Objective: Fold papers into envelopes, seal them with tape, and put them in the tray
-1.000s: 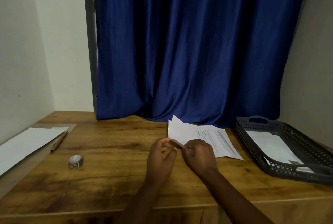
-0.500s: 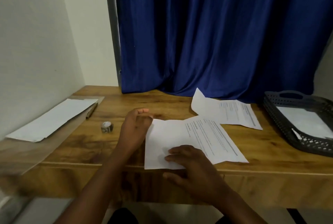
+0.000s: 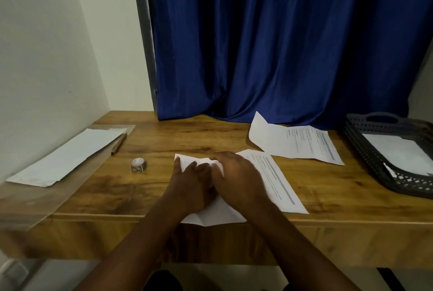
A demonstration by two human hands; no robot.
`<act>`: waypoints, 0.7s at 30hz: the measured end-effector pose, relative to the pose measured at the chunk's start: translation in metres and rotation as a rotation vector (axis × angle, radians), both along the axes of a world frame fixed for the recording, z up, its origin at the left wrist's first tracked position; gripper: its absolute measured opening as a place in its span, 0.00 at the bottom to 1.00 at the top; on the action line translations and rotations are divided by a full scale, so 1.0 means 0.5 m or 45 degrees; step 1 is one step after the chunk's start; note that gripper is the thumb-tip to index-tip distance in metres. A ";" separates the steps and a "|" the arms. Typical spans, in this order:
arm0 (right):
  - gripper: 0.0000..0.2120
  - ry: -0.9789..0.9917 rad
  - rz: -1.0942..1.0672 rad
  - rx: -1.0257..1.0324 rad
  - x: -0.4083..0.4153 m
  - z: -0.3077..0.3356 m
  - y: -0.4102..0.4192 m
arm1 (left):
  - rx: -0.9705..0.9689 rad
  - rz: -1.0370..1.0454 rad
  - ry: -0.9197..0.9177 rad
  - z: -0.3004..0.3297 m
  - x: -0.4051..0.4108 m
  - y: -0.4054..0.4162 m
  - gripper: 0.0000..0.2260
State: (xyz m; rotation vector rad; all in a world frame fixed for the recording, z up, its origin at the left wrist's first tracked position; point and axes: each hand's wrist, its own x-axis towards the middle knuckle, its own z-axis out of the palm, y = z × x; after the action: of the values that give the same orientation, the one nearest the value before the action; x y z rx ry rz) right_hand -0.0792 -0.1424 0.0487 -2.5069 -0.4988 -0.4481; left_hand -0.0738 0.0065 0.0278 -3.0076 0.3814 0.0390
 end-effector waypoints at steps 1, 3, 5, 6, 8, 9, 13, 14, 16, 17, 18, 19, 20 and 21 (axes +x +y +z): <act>0.19 0.038 0.010 -0.075 0.014 -0.010 0.011 | 0.029 -0.010 0.037 -0.005 0.002 -0.005 0.40; 0.21 0.136 0.014 -0.228 0.038 -0.037 0.026 | -0.025 -0.038 0.072 -0.019 0.006 -0.010 0.33; 0.23 0.277 0.002 -0.255 0.053 -0.063 0.029 | -0.095 -0.048 0.072 -0.035 0.009 -0.006 0.34; 0.25 0.322 0.009 -0.228 0.058 -0.071 0.026 | -0.114 -0.050 0.068 -0.042 0.013 -0.002 0.35; 0.29 0.349 0.034 -0.215 0.068 -0.082 0.015 | -0.163 -0.051 0.051 -0.050 0.018 0.002 0.35; 0.31 0.355 0.034 -0.246 0.075 -0.085 0.007 | -0.188 -0.047 0.039 -0.053 0.021 0.003 0.33; 0.34 0.355 -0.076 -0.482 0.115 -0.091 -0.047 | -0.230 -0.034 -0.043 -0.062 0.028 0.000 0.29; 0.34 0.361 -0.117 -0.507 0.122 -0.092 -0.064 | -0.232 -0.028 -0.041 -0.062 0.028 0.000 0.29; 0.35 0.397 -0.194 -0.539 0.132 -0.091 -0.095 | -0.243 -0.024 -0.036 -0.061 0.026 -0.001 0.28; 0.35 0.412 -0.225 -0.550 0.136 -0.092 -0.106 | -0.249 -0.021 -0.036 -0.059 0.024 -0.001 0.28; 0.36 0.417 -0.253 -0.555 0.140 -0.094 -0.113 | -0.253 -0.019 -0.035 -0.057 0.023 0.000 0.28; 0.36 0.417 -0.283 -0.555 0.142 -0.097 -0.117 | -0.255 -0.020 -0.036 -0.056 0.022 0.000 0.28; 0.36 0.421 -0.319 -0.546 0.141 -0.098 -0.117 | -0.256 -0.020 -0.037 -0.056 0.023 0.001 0.28; 0.35 0.430 -0.362 -0.532 0.139 -0.099 -0.115 | -0.255 -0.020 -0.038 -0.056 0.022 0.000 0.28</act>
State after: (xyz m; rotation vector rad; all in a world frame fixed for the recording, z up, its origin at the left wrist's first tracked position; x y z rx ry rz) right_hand -0.0094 -0.1997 -0.0009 -2.9923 -0.1071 -0.0114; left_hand -0.0626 0.0067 -0.0004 -3.1974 0.4303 -0.0488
